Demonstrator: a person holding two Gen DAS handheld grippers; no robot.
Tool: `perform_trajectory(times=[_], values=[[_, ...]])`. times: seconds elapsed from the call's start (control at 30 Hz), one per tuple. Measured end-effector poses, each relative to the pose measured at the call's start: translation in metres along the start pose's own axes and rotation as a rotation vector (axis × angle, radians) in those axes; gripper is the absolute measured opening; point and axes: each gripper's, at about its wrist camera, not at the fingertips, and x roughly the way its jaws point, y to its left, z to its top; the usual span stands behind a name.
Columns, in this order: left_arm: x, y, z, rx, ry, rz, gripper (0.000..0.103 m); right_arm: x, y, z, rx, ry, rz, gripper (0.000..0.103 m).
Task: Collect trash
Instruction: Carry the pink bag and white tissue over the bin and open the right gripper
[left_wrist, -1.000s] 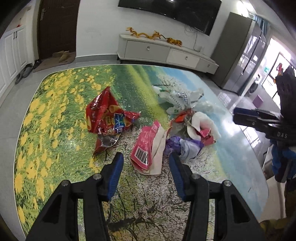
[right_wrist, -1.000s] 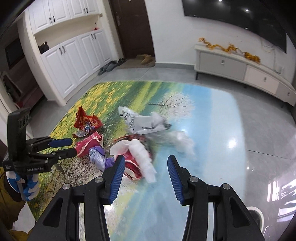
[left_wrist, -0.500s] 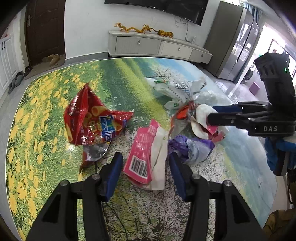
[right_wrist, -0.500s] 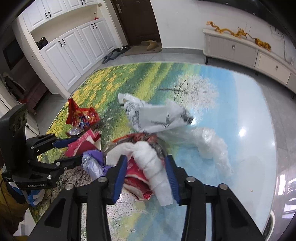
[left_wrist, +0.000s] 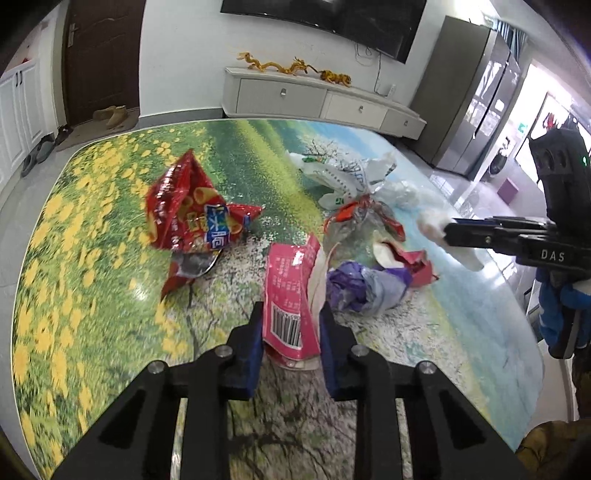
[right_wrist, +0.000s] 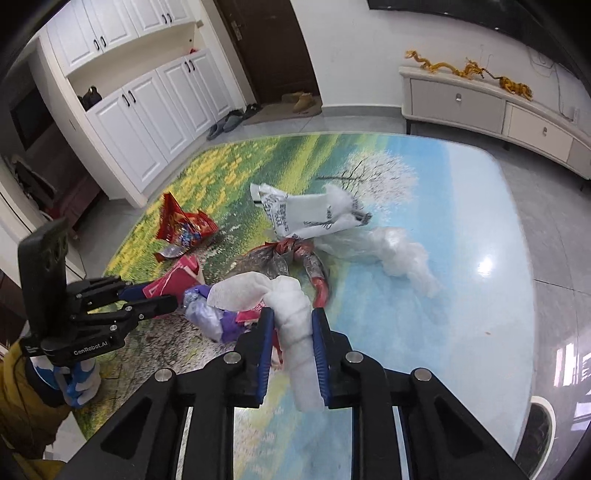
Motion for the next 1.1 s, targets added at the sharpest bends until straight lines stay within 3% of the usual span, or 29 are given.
perform_trajectory(times=[0.27,0.5,0.8,1.1], values=[[-0.045,-0.007,-0.004,-0.014,-0.070,0.005,0.025,-0.048,0.004,-0.012,0.016,-0.090,0.024,0.019],[-0.078,-0.045,0.004,0.023,-0.116,-0.018,0.025,-0.091,-0.004,-0.024,0.031,-0.188,0.042,0.019],[-0.058,-0.152,0.037,0.159,-0.073,-0.141,0.025,-0.160,-0.083,-0.072,0.169,-0.310,-0.050,0.019],[0.021,-0.300,0.061,0.319,0.073,-0.294,0.025,-0.197,-0.189,-0.162,0.406,-0.313,-0.215,0.019]])
